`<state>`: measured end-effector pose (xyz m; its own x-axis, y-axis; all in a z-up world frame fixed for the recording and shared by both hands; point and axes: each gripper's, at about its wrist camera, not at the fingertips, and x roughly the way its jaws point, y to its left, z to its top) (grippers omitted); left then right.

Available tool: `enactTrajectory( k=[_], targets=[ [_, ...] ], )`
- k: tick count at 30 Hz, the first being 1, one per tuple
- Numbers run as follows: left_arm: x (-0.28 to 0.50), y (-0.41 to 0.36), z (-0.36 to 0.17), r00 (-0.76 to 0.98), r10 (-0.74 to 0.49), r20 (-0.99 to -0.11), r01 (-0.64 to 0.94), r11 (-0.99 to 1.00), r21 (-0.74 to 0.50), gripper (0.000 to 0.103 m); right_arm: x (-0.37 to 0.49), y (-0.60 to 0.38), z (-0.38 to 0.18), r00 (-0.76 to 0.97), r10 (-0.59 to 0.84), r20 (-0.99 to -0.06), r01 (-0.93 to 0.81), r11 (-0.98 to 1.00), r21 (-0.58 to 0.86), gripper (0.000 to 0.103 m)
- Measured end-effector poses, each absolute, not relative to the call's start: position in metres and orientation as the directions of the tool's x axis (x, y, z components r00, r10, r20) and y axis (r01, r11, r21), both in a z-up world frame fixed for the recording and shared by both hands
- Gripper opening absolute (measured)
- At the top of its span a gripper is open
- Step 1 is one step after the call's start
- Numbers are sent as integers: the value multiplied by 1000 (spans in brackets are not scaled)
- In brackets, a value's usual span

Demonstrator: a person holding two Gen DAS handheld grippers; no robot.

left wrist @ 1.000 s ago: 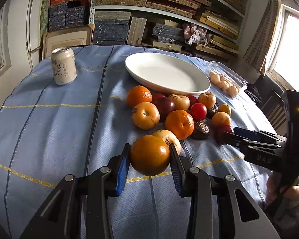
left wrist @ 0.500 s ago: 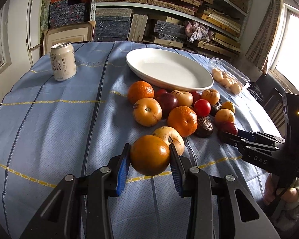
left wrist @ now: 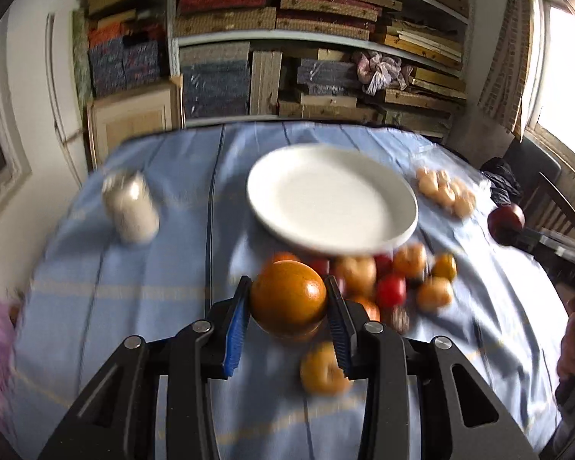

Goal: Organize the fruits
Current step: 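Carry the orange and red apple into the white dish and open both tools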

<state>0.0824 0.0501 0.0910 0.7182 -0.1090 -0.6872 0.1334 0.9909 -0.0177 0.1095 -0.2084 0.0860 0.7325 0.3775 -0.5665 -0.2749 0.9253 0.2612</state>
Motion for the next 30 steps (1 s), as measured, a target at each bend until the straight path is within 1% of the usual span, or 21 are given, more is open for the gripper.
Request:
enactTrajectory(
  k=[2,4,9,11,18,26,28,30],
  targets=[
    [107,41,100,719,-111,-686,134,991,-20,38,130,-205,95,751,366,-549,-262,929,261,39],
    [131,33,102,708,-120,-696,134,990,-34,38,154,-196,92,757,347,-554,-249,937,247,39],
    [187,24,84,675,-117,-729,105,993,-62,38,215,-173,54,691,347,-634,-231,937,262,39],
    [209,25,71,651,-120,-750,86,993,-84,38,235,-165,35,665,327,-672,-224,945,238,39],
    [246,24,34,605,-118,-788,72,993,-93,38,260,-151,4,618,281,-734,-240,957,164,39],
    [257,26,14,577,-135,-806,75,991,-112,39,266,-146,-7,613,260,-746,-240,961,138,40],
    [256,27,15,581,-127,-804,70,992,-106,39,263,-148,2,633,261,-729,-239,961,137,40],
    [253,29,23,597,-118,-794,61,993,-101,40,249,-153,25,684,261,-682,-234,963,134,40]
  ],
)
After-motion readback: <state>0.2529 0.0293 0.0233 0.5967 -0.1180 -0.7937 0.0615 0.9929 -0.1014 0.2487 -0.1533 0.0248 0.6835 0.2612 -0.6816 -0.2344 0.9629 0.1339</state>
